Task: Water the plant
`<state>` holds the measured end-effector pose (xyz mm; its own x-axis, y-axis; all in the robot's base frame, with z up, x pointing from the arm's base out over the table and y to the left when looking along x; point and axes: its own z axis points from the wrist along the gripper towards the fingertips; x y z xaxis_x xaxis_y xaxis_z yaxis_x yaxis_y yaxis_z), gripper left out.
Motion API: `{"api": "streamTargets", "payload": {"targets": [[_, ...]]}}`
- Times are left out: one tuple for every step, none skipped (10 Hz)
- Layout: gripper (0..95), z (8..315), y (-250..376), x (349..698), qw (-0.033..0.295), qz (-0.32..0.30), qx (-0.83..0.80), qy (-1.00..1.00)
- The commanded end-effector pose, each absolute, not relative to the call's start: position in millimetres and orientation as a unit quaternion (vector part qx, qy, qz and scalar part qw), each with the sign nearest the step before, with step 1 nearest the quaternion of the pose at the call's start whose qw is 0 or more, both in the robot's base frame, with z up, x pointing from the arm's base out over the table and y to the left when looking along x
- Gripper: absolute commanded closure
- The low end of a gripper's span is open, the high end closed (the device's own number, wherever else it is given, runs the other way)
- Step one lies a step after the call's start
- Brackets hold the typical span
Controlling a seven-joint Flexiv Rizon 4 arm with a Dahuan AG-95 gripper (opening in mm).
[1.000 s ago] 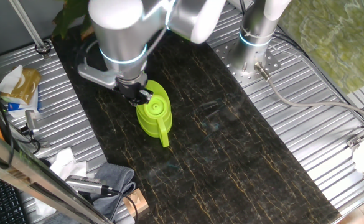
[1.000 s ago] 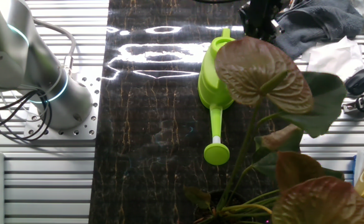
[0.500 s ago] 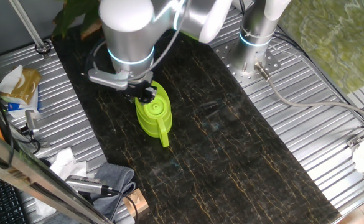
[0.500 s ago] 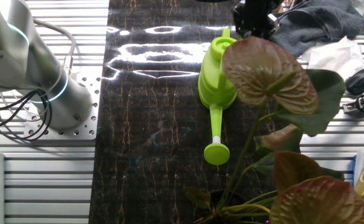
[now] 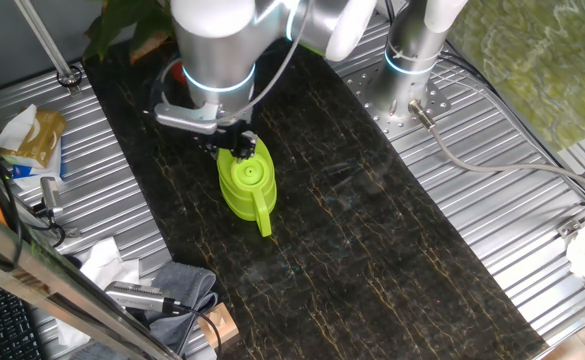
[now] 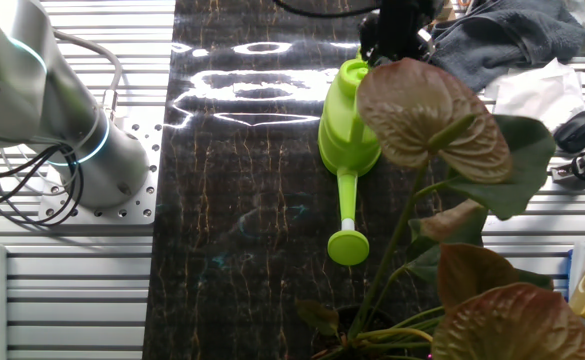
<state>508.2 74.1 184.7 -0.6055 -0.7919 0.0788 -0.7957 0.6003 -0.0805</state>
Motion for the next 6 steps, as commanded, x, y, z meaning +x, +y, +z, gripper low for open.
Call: {"api": "streamTargets", "payload": {"targets": [[57.0, 182, 70, 501, 0.017, 0.048, 0.462, -0.885], [57.0, 183, 70, 499, 0.015, 0.046, 0.465, -0.884], [57.0, 187, 71, 497, 0.016, 0.046, 0.464, -0.884], [57.0, 190, 72, 494, 0.017, 0.046, 0.467, -0.883], [57.0, 190, 72, 492, 0.016, 0.043, 0.468, -0.883], [57.0, 190, 70, 488, 0.014, 0.042, 0.471, -0.881]]}}
